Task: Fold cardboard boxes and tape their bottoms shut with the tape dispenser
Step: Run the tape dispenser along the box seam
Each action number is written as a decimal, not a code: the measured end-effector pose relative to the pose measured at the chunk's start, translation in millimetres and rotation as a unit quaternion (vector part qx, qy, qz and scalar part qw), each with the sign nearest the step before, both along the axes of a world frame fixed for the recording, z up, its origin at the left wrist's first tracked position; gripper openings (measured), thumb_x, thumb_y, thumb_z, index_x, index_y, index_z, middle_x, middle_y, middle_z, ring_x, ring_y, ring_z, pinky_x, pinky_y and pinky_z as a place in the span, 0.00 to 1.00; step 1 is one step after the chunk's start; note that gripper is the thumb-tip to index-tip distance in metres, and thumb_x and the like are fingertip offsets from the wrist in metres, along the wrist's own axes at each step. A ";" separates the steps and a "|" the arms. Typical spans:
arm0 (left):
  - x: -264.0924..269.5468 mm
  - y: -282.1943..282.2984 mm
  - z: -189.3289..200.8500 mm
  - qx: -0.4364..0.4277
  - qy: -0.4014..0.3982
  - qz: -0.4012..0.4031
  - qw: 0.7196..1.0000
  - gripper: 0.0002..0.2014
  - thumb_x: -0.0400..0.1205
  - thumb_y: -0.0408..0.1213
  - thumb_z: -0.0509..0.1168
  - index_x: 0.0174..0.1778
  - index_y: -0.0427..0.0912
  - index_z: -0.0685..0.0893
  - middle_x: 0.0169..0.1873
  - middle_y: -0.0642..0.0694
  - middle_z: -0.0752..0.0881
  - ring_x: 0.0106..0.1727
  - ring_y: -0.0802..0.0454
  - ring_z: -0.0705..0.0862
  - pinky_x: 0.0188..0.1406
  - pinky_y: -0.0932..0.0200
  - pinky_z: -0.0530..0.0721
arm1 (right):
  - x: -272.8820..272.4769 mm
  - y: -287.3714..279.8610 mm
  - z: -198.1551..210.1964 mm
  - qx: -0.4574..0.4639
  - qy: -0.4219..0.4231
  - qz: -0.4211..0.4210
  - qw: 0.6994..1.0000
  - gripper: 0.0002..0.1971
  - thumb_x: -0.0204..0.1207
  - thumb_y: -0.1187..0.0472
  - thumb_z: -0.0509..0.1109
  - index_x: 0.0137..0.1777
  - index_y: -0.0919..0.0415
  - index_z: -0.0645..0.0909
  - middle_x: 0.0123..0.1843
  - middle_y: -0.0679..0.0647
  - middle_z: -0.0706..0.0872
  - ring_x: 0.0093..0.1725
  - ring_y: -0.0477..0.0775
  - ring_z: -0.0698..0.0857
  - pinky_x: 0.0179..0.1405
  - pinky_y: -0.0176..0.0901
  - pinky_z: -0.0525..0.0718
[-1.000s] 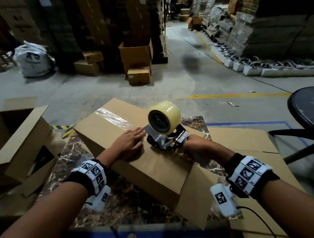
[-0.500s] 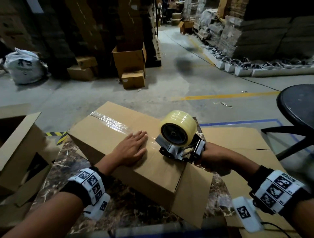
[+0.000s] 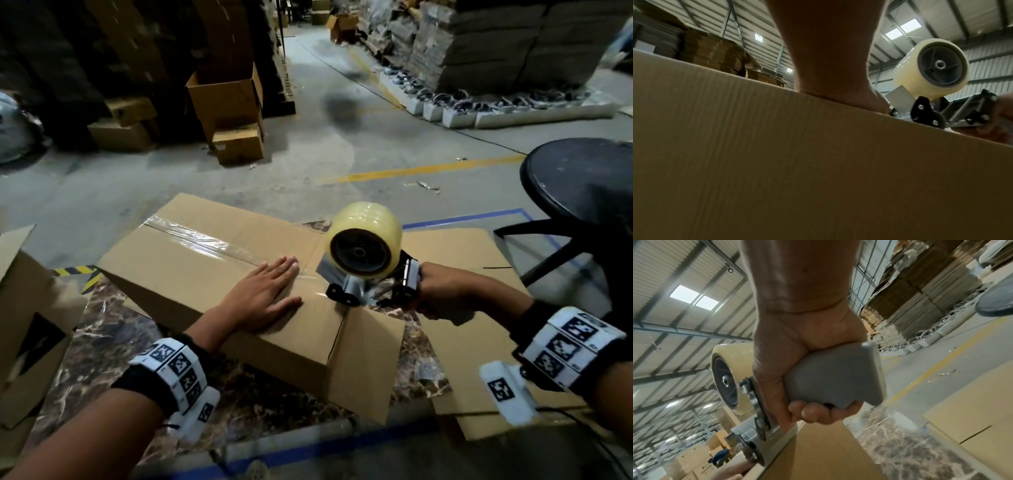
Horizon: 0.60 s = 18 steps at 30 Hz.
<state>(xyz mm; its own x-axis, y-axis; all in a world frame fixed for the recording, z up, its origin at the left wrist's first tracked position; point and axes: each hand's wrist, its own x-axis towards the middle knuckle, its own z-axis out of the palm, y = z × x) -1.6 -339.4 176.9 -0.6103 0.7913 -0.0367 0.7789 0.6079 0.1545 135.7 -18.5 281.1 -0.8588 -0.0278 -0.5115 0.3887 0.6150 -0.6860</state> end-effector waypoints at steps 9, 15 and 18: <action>63.4 63.5 13.8 -0.058 -0.032 0.082 0.994 0.59 0.70 0.82 0.35 0.86 0.38 0.39 0.82 0.40 0.32 0.85 0.45 0.31 0.84 0.47 0.34 | 21.6 14.5 -19.4 -0.009 0.001 -0.032 0.999 0.09 0.72 0.73 0.71 0.33 0.62 0.83 0.28 0.58 0.78 0.24 0.52 0.72 0.25 0.41 0.72; 81.6 87.6 6.0 -0.059 -0.002 0.042 0.997 0.52 0.73 0.77 0.42 0.87 0.46 0.41 0.85 0.43 0.36 0.84 0.46 0.28 0.85 0.42 0.35 | 26.8 15.2 -26.8 -0.029 0.018 -0.040 0.999 0.08 0.76 0.71 0.70 0.38 0.62 0.86 0.31 0.58 0.83 0.22 0.45 0.74 0.21 0.36 0.73; 77.6 87.9 0.2 -0.038 -0.006 0.057 0.998 0.46 0.75 0.68 0.45 0.87 0.48 0.44 0.87 0.45 0.41 0.85 0.48 0.32 0.85 0.45 0.37 | 31.1 18.9 -35.6 -0.054 0.034 -0.032 0.997 0.08 0.76 0.69 0.70 0.40 0.60 0.88 0.34 0.57 0.86 0.26 0.48 0.76 0.24 0.39 0.74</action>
<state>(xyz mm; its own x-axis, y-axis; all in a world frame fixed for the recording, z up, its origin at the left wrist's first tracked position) 76.0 -251.5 177.1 -0.6956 0.7112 -0.1020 0.7020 0.7030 0.1144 166.7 0.4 245.6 -0.8929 -0.0245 -0.4495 0.3751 0.5117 -0.7730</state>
